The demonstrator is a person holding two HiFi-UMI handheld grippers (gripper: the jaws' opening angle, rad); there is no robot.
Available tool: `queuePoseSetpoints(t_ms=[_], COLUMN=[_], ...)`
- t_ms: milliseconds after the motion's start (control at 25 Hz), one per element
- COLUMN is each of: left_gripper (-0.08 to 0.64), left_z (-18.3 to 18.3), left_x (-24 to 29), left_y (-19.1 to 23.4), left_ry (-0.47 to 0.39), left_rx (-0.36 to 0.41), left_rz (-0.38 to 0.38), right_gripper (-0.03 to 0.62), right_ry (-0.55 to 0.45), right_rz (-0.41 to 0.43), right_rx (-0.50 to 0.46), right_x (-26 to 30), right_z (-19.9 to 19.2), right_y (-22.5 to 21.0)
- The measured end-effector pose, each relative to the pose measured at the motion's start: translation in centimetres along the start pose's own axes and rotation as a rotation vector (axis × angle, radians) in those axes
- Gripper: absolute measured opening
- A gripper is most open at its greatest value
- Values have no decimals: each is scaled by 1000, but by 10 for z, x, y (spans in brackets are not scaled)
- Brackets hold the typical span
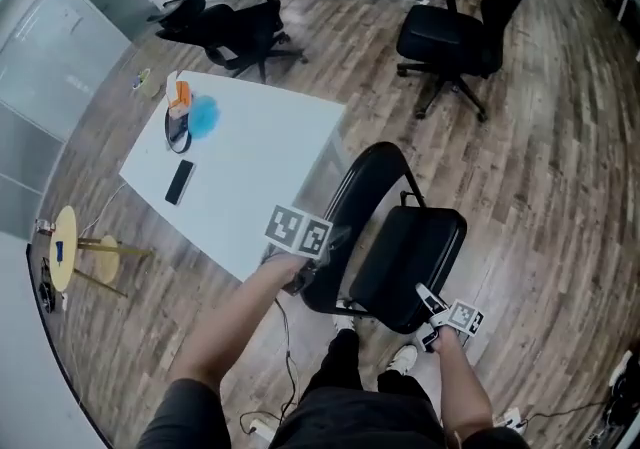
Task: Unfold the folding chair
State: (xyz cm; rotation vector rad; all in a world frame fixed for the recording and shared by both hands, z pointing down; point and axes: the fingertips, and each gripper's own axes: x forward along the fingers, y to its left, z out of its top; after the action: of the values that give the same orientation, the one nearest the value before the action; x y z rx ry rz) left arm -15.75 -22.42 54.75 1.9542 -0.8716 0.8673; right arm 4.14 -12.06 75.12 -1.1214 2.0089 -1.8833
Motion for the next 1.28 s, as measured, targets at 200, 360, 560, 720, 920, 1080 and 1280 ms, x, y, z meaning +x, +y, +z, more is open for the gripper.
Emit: queuePoseSetpoints(t_ms=[200, 360, 560, 720, 920, 1080, 1280], left_gripper=[84, 84, 84, 84, 84, 84, 84], left_z=[10, 14, 20, 21, 21, 21, 23], left_x=[-46, -69, -88, -101, -107, -111, -111], left_y=[40, 73, 98, 124, 145, 154, 162], left_ry=[-12, -26, -32, -33, -34, -32, -31], left_rx=[8, -45, -42, -46, -49, -45, -40], left_rz=[14, -35, -30, -28, -35, -29, -18], right_gripper=[383, 383, 383, 383, 383, 383, 383], right_ry=[4, 47, 90, 120, 193, 234, 262], right_rz=[7, 44, 63, 31, 29, 39, 59], right_rx=[20, 26, 18, 3, -9, -18, -9], right_x=[68, 126, 192, 232, 260, 278, 300], right_z=[-22, -43, -63, -77, -87, -94, -98], right_y=[84, 133, 181, 201, 210, 217, 221])
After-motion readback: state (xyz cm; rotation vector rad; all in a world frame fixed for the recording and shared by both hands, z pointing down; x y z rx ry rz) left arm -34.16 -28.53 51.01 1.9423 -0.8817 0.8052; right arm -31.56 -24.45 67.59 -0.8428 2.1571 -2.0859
